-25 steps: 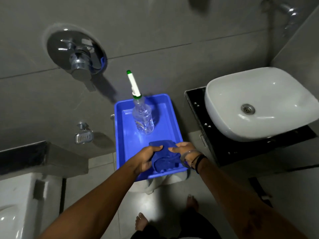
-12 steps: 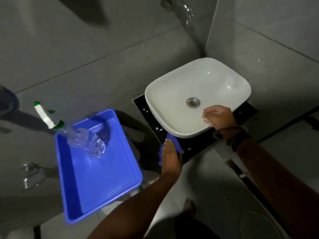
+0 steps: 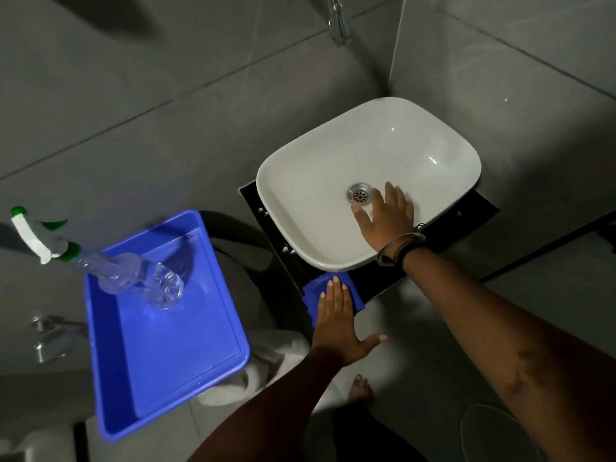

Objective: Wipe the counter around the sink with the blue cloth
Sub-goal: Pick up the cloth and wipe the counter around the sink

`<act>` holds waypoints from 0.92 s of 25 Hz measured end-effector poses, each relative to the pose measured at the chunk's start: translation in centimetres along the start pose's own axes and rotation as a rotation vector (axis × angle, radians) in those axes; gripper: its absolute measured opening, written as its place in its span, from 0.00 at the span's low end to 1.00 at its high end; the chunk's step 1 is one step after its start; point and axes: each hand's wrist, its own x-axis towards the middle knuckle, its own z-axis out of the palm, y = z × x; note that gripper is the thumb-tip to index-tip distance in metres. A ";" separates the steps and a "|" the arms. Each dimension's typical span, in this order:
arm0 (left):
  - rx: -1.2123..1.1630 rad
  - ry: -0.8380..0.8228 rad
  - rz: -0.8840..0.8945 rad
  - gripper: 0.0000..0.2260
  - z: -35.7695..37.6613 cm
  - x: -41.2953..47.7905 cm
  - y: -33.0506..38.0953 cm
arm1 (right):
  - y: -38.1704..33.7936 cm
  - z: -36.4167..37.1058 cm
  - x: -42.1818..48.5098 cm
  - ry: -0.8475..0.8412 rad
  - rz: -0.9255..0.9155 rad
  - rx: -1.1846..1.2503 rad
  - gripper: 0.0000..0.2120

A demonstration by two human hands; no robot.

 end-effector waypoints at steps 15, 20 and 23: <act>0.090 -0.019 0.028 0.54 -1.7 -0.6 -6.6 | 0.9 1.5 1.0 0.028 -0.306 -0.224 0.26; 0.097 -0.041 -0.011 0.59 -7.1 4.2 -11.2 | 0.9 1.5 0.9 0.040 -0.302 -0.239 0.27; 0.105 -0.056 -0.023 0.63 -10.9 8.1 -14.3 | 0.8 1.4 1.1 0.043 -0.312 -0.238 0.26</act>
